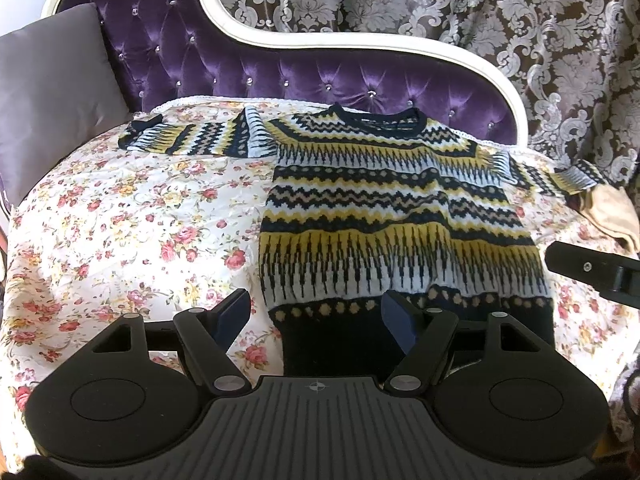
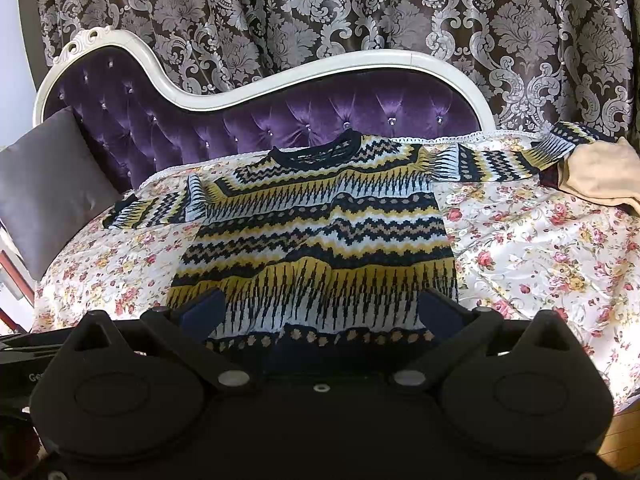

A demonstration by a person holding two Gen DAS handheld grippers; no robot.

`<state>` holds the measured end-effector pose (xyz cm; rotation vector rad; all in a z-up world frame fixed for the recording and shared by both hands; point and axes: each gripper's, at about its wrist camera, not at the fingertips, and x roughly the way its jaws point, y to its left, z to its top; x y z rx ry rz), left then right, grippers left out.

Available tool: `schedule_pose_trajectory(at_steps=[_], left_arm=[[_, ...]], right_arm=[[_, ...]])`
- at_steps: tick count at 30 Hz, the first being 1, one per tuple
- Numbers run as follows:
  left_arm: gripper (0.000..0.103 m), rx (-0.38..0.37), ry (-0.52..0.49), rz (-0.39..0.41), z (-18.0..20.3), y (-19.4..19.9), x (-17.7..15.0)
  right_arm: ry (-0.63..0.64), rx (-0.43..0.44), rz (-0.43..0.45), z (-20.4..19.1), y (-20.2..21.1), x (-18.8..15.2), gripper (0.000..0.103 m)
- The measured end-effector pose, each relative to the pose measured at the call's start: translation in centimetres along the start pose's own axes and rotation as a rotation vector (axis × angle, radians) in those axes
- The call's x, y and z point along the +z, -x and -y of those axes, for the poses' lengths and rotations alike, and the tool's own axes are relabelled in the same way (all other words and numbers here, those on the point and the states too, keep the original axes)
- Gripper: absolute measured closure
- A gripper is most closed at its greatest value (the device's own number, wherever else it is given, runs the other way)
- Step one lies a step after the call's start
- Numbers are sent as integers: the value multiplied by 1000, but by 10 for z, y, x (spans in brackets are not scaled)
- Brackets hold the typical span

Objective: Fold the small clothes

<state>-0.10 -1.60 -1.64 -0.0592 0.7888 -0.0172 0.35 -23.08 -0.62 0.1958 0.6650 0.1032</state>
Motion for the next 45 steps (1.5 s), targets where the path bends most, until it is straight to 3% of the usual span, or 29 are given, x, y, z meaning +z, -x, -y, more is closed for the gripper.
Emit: schedule_pose_trajectory(at_steps=[27, 35, 45], left_arm=[[32, -31, -79, -82, 21, -41, 12], [32, -7, -98, -85, 26, -81, 34], [32, 41, -99, -56, 22, -160, 74]], right_arm=[[7, 15, -14, 7, -26, 10, 1], [-6, 8, -25, 26, -51, 16, 1], [-76, -36, -113, 66, -100, 31, 1]])
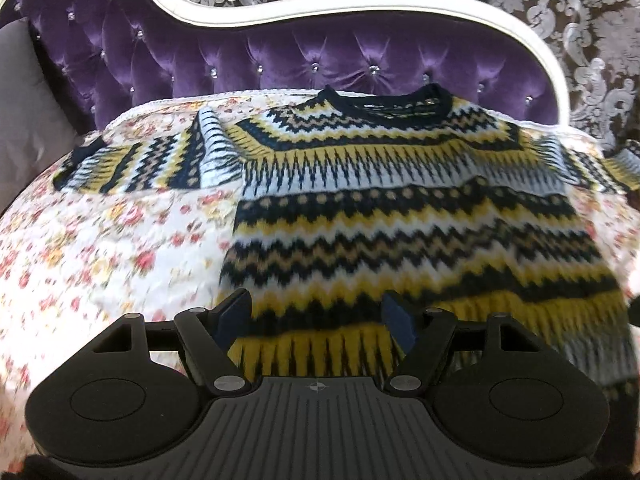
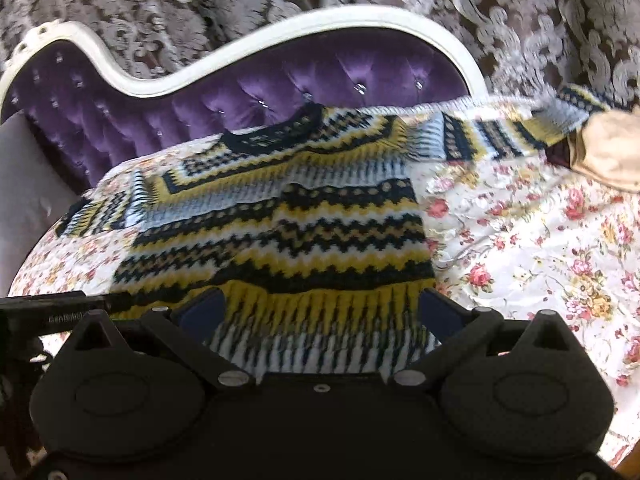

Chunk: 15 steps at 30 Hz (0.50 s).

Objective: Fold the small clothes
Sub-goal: 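Move the right tool to the navy sleeve cuff and grasp it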

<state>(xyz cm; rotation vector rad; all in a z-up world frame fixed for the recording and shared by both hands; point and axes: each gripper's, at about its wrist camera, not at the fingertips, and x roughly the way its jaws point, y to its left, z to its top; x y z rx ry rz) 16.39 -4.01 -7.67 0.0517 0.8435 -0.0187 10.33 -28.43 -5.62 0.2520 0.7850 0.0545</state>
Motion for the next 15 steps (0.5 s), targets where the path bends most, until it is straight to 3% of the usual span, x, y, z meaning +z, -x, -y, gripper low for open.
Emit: schedule_pose_trajectory(at_steps=[4, 9, 15], left_arm=[[32, 22, 5, 2, 0, -29, 11], [33, -4, 28, -37, 1, -64, 23], [32, -2, 27, -25, 7, -81, 32]], right_arm=[[-9, -17, -23, 14, -19, 8, 1], [-17, -28, -49, 31, -42, 17, 1], [-30, -61, -101, 48, -75, 17, 1]])
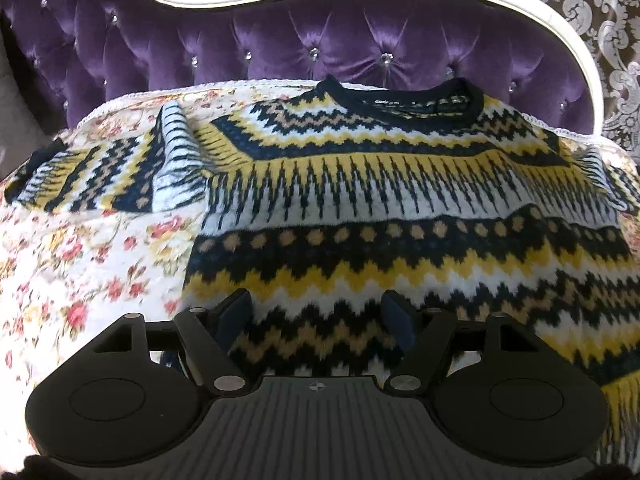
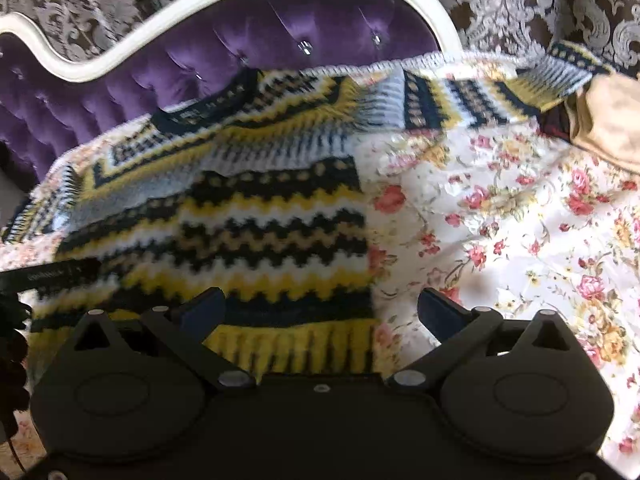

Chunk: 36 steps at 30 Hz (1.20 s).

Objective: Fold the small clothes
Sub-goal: 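Move the right tool to the navy sleeve cuff and grasp it, then lift the sleeve with the right tool, fold it across the body, release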

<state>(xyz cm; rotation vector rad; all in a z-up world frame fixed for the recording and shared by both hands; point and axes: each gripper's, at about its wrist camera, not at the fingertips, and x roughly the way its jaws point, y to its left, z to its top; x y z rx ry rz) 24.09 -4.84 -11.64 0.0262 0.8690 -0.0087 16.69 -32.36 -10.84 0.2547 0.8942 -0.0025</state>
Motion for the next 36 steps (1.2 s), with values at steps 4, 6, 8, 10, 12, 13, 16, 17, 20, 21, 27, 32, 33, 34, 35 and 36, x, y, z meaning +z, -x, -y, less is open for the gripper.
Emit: schedule_pose_trajectory(at_steps=[4, 6, 8, 10, 12, 13, 16, 17, 20, 21, 27, 32, 33, 34, 35, 36], left_arm=[[31, 5, -16, 2, 2, -6, 2], [29, 11, -27, 3, 3, -8, 2], [27, 11, -30, 1, 3, -10, 2], [23, 9, -24, -4, 1, -12, 3], [21, 5, -16, -9, -1, -14, 4], [20, 3, -12, -10, -2, -14, 4], [15, 11, -16, -7, -2, -16, 3], [15, 9, -13, -6, -2, -17, 3], [14, 6, -15, 0, -3, -17, 3], [14, 5, -14, 1, -3, -16, 2], [15, 10, -15, -11, -2, -17, 4], [15, 20, -29, -8, 1, -17, 5], [15, 21, -31, -5, 1, -17, 4], [15, 21, -34, -3, 2, -16, 4], [15, 20, -39, -1, 2, -16, 4], [15, 18, -45, 0, 2, -16, 4]], right_arm=[[18, -22, 13, 2, -7, -5, 1], [35, -27, 17, 2, -9, -5, 0], [41, -24, 25, 3, -10, -6, 0], [35, -10, 47, 7, -9, -9, 0], [53, 13, 64, 9, -8, -13, 0], [66, 22, 66, 10, -7, -14, 0], [89, 63, 43, 15, -5, -11, 0], [76, 88, 33, 19, -3, -7, 1], [-25, 154, 56, 47, 9, 12, 32], [-66, 161, 77, 59, 13, 19, 31], [-250, 32, 280, 150, 44, 86, 24], [-346, -90, 341, 213, 37, 144, 24], [-365, -124, 346, 225, 32, 155, 23], [-381, -155, 349, 234, 27, 162, 23], [-397, -176, 347, 244, 20, 170, 23], [-414, -194, 343, 252, 14, 175, 24]])
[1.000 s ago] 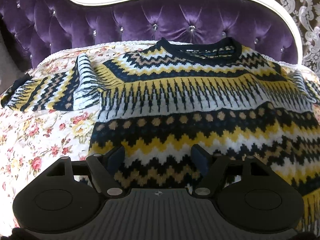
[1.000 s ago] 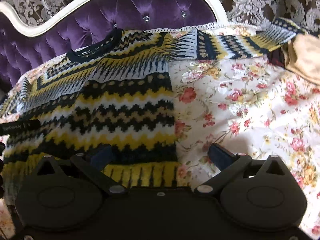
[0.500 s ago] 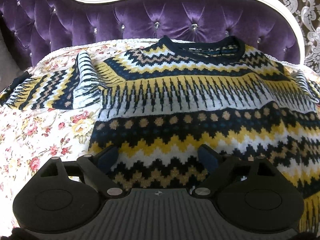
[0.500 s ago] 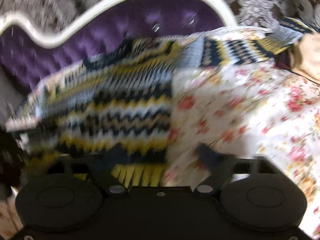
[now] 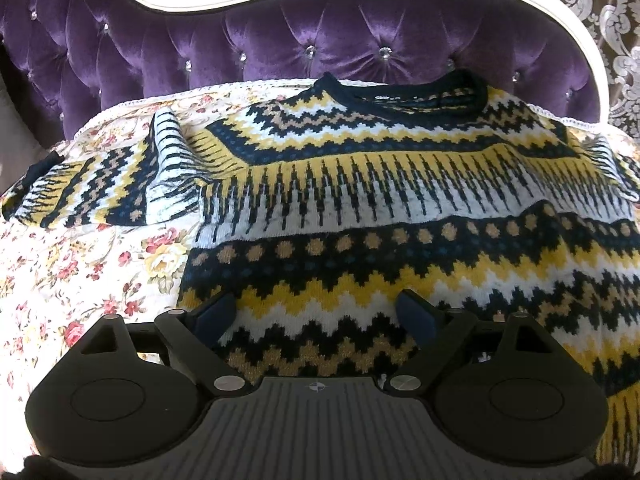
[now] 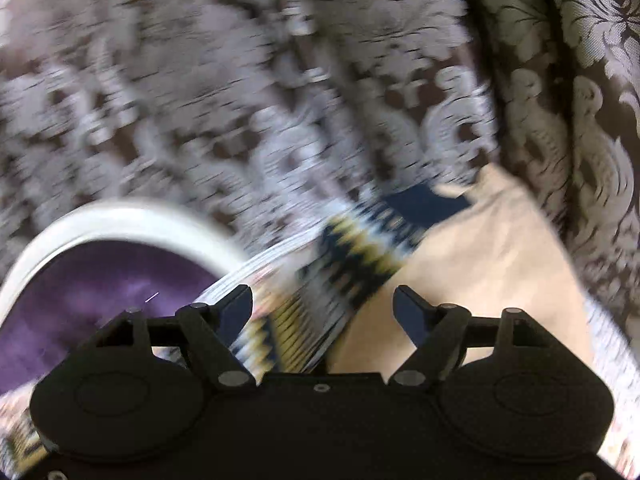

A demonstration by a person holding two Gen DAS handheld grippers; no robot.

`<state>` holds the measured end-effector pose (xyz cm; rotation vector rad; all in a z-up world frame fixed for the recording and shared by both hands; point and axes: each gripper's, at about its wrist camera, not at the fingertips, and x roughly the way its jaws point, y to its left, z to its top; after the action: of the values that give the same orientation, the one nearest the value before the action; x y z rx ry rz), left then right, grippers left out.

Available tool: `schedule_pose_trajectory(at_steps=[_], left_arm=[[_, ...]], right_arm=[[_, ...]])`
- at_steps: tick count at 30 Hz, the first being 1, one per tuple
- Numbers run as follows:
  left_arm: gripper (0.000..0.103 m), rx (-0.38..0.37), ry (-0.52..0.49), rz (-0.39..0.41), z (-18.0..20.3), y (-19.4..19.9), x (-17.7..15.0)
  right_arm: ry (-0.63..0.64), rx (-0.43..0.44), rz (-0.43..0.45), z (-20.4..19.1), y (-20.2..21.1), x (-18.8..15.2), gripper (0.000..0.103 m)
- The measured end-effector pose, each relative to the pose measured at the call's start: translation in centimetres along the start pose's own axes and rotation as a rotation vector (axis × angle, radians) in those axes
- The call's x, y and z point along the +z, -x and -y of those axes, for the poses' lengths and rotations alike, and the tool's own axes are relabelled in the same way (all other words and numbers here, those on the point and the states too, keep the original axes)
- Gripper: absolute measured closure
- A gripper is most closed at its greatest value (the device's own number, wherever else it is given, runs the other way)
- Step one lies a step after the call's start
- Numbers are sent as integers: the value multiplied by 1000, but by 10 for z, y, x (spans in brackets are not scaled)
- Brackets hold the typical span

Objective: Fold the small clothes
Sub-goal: 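Lift the sleeve with the right tool, fold it across the body, release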

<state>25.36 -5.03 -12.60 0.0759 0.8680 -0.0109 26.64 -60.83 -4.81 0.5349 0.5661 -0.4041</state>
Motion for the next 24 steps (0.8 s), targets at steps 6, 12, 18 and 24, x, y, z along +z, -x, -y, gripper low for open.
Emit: schedule_pose_trajectory(at_steps=[6, 12, 18, 24], left_arm=[[21, -28, -19, -4, -4, 4, 3], [27, -45, -28, 30, -16, 15, 9], [27, -40, -28, 64, -36, 21, 18], [27, -8, -19, 72, -62, 15, 27]], right_arm=[[-124, -84, -31, 24, -46, 14, 24], [-243, -64, -13, 39, -63, 15, 61], [-129, -41, 35, 12, -41, 23, 90], [137, 107, 68, -90, 13, 25, 90]])
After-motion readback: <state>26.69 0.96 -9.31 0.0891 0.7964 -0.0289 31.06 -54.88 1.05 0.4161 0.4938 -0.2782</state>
